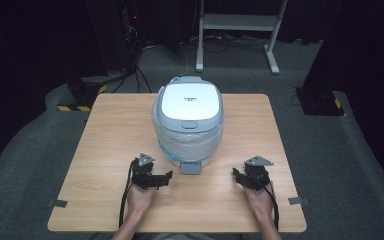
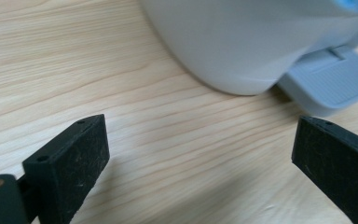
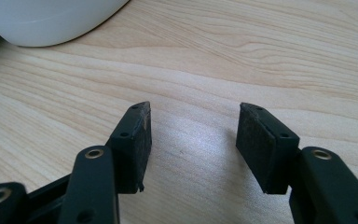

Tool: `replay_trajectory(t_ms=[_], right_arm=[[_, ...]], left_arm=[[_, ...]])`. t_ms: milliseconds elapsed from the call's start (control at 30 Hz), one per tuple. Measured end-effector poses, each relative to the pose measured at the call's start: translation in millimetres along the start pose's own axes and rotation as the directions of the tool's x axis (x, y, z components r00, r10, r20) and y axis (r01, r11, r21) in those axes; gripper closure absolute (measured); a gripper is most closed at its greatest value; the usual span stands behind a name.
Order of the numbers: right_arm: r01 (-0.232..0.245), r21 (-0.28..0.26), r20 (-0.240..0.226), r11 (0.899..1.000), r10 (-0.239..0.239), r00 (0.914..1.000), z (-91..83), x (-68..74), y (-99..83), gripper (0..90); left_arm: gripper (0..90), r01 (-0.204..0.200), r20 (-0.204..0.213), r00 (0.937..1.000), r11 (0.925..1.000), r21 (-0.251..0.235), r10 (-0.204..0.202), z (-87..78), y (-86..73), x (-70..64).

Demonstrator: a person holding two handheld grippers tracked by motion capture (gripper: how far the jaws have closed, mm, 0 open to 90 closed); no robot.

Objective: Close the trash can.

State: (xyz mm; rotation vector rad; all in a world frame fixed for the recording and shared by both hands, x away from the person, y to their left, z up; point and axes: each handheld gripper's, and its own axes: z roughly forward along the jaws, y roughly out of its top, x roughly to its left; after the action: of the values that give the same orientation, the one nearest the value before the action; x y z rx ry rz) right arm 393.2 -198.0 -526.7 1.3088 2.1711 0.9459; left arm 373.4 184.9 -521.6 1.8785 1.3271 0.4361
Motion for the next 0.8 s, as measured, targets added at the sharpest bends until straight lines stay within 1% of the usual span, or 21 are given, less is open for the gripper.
replay_trajectory(t_ms=[133,167,200,233,300,367,433,567,667,800], right_arm=[[-0.003,0.002,0.004,1.000,0.003,1.0000,0.0,-0.1,0.0,43.8],[-0.004,0.003,0.004,1.000,0.004,1.0000,0.0,-0.2,0.0,43.4],[-0.005,0.002,0.005,1.000,0.005,1.0000,0.1,-0.3,0.0,42.9],[-0.005,0.002,0.005,1.000,0.005,1.0000,0.1,-0.3,0.0,42.9],[-0.008,0.002,0.007,1.000,0.008,0.9999,0.3,-0.3,0.0,42.1],[-0.010,0.003,0.008,1.000,0.010,0.9999,0.3,-0.3,0.1,41.9],[-0.010,0.003,0.008,1.000,0.010,0.9999,0.3,-0.4,0.1,41.8],[-0.011,0.003,0.008,1.000,0.011,0.9999,0.3,-0.4,0.1,41.6],[-0.012,0.003,0.010,1.000,0.012,0.9999,0.4,-0.4,0.1,41.1],[-0.017,0.005,0.010,1.000,0.017,0.9998,0.3,-0.3,0.1,40.6]], left_arm=[[6.3,0.007,-0.041,0.9991,0.9999,0.009,-0.007,-1.1,-3.1,5.9],[6.7,0.007,-0.041,0.9991,0.9999,0.009,-0.007,-1.1,-3.1,5.9],[7.1,0.005,-0.061,0.9981,0.9998,0.019,-0.004,0.0,-5.2,7.7],[7.4,0.005,-0.061,0.9981,0.9998,0.019,-0.004,0.0,-5.2,7.7],[8.3,-0.001,-0.090,0.9959,0.9998,0.021,0.003,1.1,-7.7,9.0],[8.5,-0.001,-0.092,0.9958,0.9998,0.021,0.003,1.0,-7.9,9.3],[8.7,-0.007,-0.108,0.9941,0.9997,0.023,0.009,1.1,-8.3,9.5],[9.2,-0.014,-0.123,0.9923,0.9996,0.025,0.017,1.9,-8.3,7.9],[10.5,-0.057,-0.165,0.9842,0.9971,0.051,0.064,4.3,-8.1,2.5],[11.2,-0.062,-0.162,0.9844,0.9968,0.050,0.070,4.2,-8.1,2.1]])
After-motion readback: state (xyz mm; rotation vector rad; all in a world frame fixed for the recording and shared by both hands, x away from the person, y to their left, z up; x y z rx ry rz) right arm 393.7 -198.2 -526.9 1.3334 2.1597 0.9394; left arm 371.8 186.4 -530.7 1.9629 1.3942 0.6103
